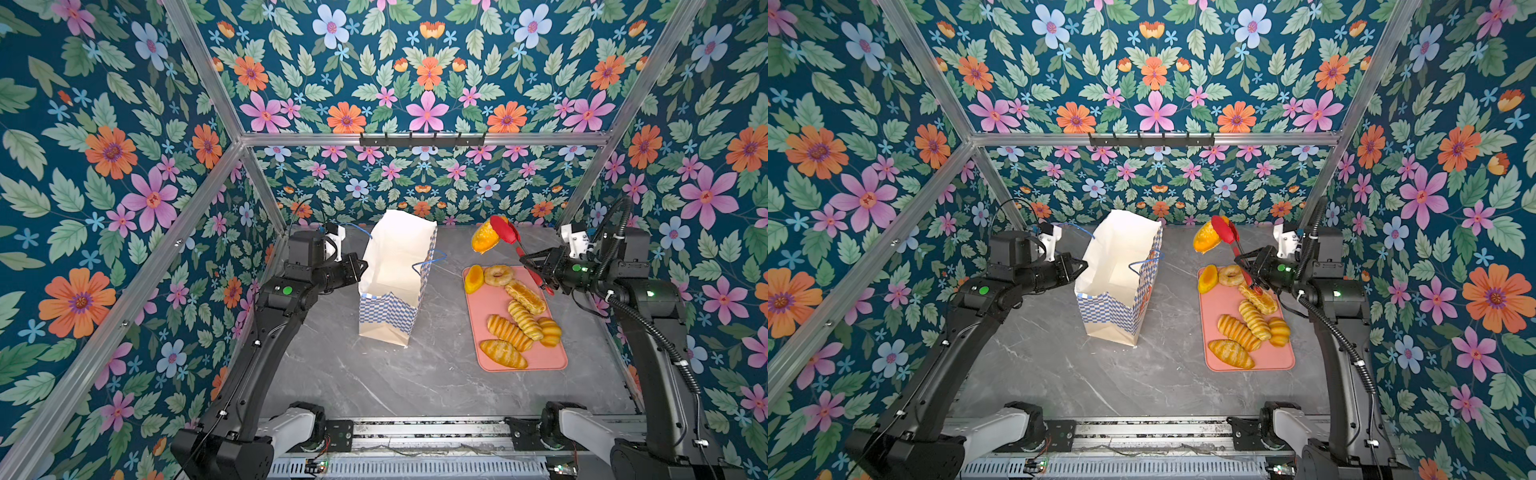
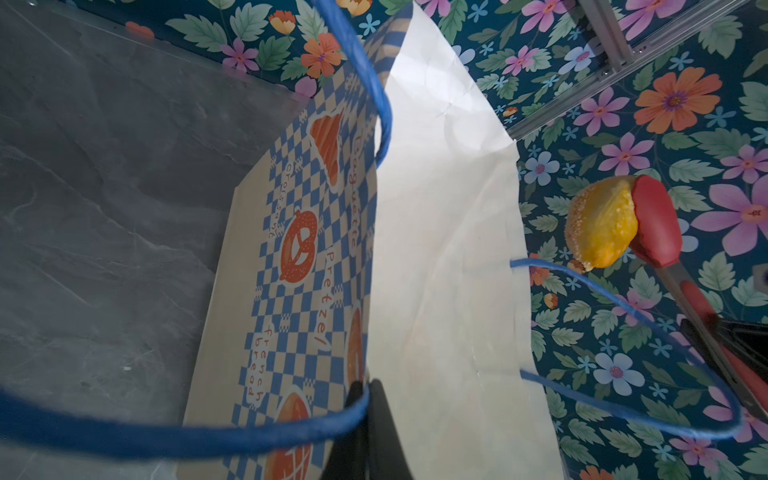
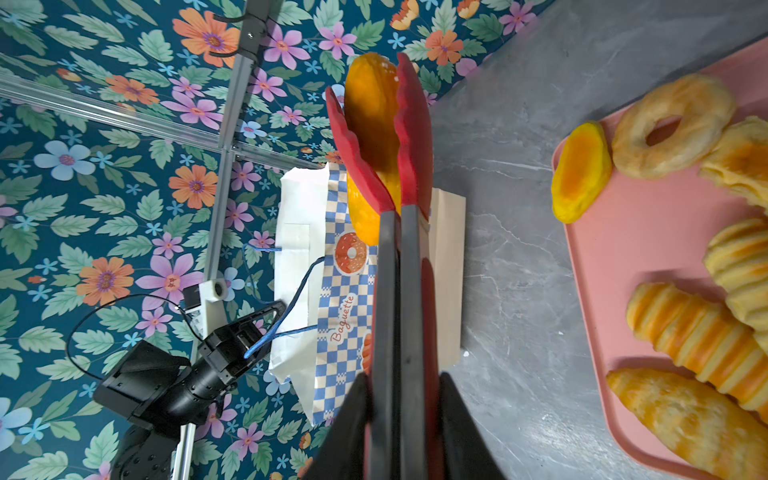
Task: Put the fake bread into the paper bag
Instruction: 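Lift the bread with the tongs and swing it over the bag opening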
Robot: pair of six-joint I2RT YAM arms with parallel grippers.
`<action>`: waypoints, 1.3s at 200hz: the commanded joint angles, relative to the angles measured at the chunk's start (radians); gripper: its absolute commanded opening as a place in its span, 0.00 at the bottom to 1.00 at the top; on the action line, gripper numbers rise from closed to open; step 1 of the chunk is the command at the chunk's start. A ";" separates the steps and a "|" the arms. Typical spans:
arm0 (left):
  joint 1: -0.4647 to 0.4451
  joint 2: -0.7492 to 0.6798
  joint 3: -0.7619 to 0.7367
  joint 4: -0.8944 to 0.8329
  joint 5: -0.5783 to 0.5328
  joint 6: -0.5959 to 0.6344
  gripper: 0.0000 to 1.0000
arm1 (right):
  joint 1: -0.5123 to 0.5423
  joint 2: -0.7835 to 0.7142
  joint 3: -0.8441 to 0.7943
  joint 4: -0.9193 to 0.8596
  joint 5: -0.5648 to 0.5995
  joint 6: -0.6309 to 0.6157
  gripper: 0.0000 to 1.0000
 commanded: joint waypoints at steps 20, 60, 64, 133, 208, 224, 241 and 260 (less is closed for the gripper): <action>-0.103 0.009 -0.003 0.068 -0.086 -0.057 0.00 | 0.069 0.030 0.085 0.052 0.005 0.021 0.27; -0.134 0.011 -0.042 0.095 -0.116 -0.075 0.00 | 0.148 0.065 0.128 0.072 0.030 0.032 0.27; -0.134 0.010 -0.046 0.099 -0.116 -0.076 0.00 | 0.152 0.066 0.128 0.076 0.031 0.035 0.27; -0.141 0.009 -0.077 0.117 -0.128 -0.088 0.00 | 0.246 0.108 0.156 0.106 0.062 0.046 0.27; -0.144 0.011 -0.090 0.118 -0.140 -0.092 0.00 | 0.384 0.200 0.238 0.053 0.161 -0.023 0.27; -0.144 0.011 -0.090 0.120 -0.141 -0.092 0.00 | 0.404 0.222 0.260 0.038 0.168 -0.036 0.27; -0.145 0.012 -0.092 0.121 -0.139 -0.092 0.00 | 0.433 0.250 0.290 0.006 0.195 -0.063 0.27; -0.145 0.012 -0.093 0.123 -0.140 -0.092 0.00 | 0.471 0.284 0.325 -0.039 0.233 -0.098 0.27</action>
